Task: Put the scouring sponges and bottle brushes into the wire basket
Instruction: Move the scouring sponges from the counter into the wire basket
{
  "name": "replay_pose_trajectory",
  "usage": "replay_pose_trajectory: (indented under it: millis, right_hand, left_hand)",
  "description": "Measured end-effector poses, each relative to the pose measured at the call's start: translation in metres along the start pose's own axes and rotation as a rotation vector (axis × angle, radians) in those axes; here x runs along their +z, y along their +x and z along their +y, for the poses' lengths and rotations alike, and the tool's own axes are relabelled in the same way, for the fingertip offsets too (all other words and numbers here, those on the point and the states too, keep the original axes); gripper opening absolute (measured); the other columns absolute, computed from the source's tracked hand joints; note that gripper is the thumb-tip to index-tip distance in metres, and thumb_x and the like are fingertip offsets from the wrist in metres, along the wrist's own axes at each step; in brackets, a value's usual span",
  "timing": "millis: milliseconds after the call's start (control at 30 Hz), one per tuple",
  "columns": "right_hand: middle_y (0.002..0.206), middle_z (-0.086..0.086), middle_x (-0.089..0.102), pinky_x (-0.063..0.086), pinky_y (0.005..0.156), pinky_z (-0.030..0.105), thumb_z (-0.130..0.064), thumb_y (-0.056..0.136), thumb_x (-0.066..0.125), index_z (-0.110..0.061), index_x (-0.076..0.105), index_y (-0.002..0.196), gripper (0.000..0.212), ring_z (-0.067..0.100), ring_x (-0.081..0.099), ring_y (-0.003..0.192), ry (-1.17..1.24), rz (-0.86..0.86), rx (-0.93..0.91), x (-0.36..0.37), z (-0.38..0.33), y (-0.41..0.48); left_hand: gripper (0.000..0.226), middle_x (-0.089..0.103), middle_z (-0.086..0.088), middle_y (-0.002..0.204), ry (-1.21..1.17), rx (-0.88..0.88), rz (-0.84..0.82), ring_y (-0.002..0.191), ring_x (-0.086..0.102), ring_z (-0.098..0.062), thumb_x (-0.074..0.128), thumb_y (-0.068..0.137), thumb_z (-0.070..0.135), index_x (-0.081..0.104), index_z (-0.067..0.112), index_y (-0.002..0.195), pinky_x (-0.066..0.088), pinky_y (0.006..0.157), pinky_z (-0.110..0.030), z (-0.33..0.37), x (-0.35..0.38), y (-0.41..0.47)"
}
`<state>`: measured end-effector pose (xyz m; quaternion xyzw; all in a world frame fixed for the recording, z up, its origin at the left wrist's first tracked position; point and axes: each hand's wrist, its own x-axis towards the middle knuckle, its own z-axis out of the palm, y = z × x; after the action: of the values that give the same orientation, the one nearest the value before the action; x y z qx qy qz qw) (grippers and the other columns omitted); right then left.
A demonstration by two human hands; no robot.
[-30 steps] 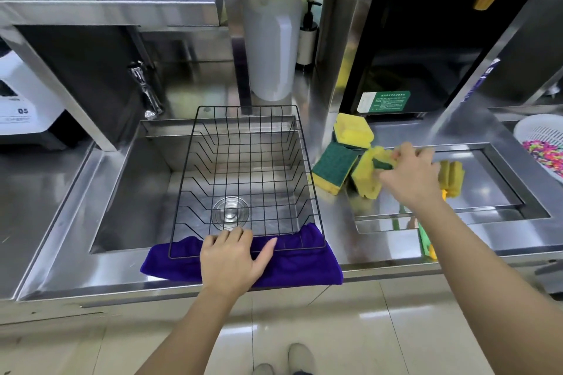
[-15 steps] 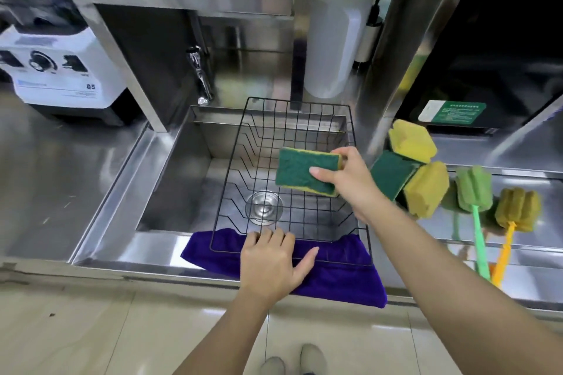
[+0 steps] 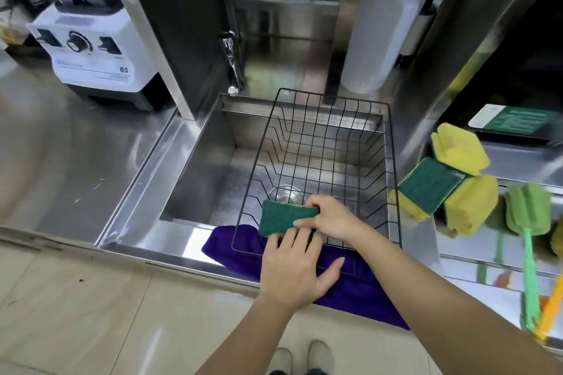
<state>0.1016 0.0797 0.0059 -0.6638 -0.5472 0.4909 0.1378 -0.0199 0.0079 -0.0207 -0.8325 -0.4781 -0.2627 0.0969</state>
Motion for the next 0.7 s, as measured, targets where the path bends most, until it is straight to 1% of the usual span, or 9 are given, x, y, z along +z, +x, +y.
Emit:
replay_pose_trajectory:
  millis: [100,167,233,333,433,500,567,633,700]
  right_hand:
    - [0.095,0.000,0.050,0.033,0.060,0.020,-0.037,0.078,0.069,-0.012,0.066,0.098,0.032,0.011,0.049,0.081,-0.118,-0.023,-0.027,-0.005,0.004,0.001]
    - [0.119,0.007,0.047,0.036,0.075,0.024,-0.040,0.082,0.064,-0.014,0.058,0.122,0.048,0.018,0.048,0.102,-0.185,-0.044,-0.027,-0.006,0.007,0.000]
    - [0.132,0.009,0.044,0.038,0.092,0.030,-0.039,0.086,0.060,-0.012,0.048,0.132,0.054,0.023,0.047,0.118,-0.198,0.006,-0.036,-0.007,0.005,-0.004]
    - [0.125,0.009,0.055,0.044,0.094,0.035,-0.032,0.089,0.056,-0.010,0.057,0.120,0.037,0.024,0.053,0.112,-0.204,0.218,-0.129,-0.020,-0.002,-0.014]
    - [0.117,0.008,0.057,0.048,0.087,0.039,-0.024,0.091,0.050,-0.010,0.060,0.113,0.028,0.026,0.058,0.102,-0.217,0.585,-0.156,-0.049,-0.002,-0.025]
    - [0.117,0.011,0.055,0.046,0.088,0.040,-0.020,0.090,0.051,-0.007,0.060,0.113,0.027,0.029,0.055,0.104,-0.222,0.827,-0.102,-0.072,0.003,-0.032]
    - [0.118,0.016,0.053,0.040,0.092,0.041,-0.020,0.088,0.054,-0.004,0.057,0.114,0.030,0.032,0.050,0.110,-0.239,1.006,0.037,-0.093,0.012,-0.037]
    - [0.122,0.019,0.049,0.037,0.094,0.042,-0.022,0.087,0.056,0.000,0.051,0.118,0.038,0.036,0.046,0.114,-0.236,1.041,0.215,-0.110,0.026,-0.043]
    - [0.128,0.023,0.044,0.037,0.097,0.043,-0.028,0.087,0.060,0.003,0.042,0.123,0.051,0.039,0.044,0.117,-0.195,0.956,0.365,-0.117,0.042,-0.048]
  left_hand:
    - [0.048,0.070,-0.002,0.078,-0.009,0.009,-0.038,0.070,0.063,-0.021,0.047,0.088,0.052,0.071,0.011,0.081,0.048,0.059,-0.033,-0.001,0.000,0.001]
    - [0.047,0.070,-0.002,0.077,-0.007,0.015,-0.050,0.069,0.064,-0.021,0.048,0.087,0.052,0.070,0.011,0.078,0.048,0.058,-0.034,-0.001,-0.001,0.001]
    - [0.047,0.070,-0.002,0.077,-0.004,0.020,-0.057,0.069,0.064,-0.022,0.048,0.087,0.051,0.069,0.011,0.076,0.048,0.058,-0.034,-0.002,-0.001,0.001]
    - [0.047,0.070,-0.002,0.077,0.003,0.028,-0.063,0.069,0.064,-0.023,0.048,0.087,0.051,0.067,0.012,0.072,0.047,0.057,-0.034,-0.002,-0.002,0.001]
    - [0.046,0.070,-0.002,0.077,0.005,0.033,-0.054,0.068,0.064,-0.024,0.048,0.087,0.051,0.066,0.012,0.070,0.047,0.056,-0.034,-0.001,-0.003,0.002]
    - [0.045,0.070,-0.003,0.077,0.003,0.038,-0.052,0.067,0.064,-0.024,0.049,0.086,0.050,0.066,0.012,0.069,0.048,0.056,-0.034,-0.001,-0.003,0.002]
    - [0.045,0.070,-0.003,0.077,0.005,0.044,-0.047,0.067,0.064,-0.023,0.049,0.086,0.049,0.066,0.011,0.069,0.048,0.056,-0.034,-0.001,-0.004,0.002]
    - [0.045,0.070,-0.004,0.077,0.008,0.053,-0.039,0.066,0.064,-0.023,0.049,0.086,0.049,0.066,0.011,0.069,0.048,0.056,-0.035,-0.001,-0.004,0.002]
    - [0.045,0.070,-0.004,0.077,0.008,0.061,-0.027,0.065,0.063,-0.024,0.049,0.087,0.048,0.066,0.011,0.070,0.048,0.057,-0.035,-0.001,-0.003,0.002]
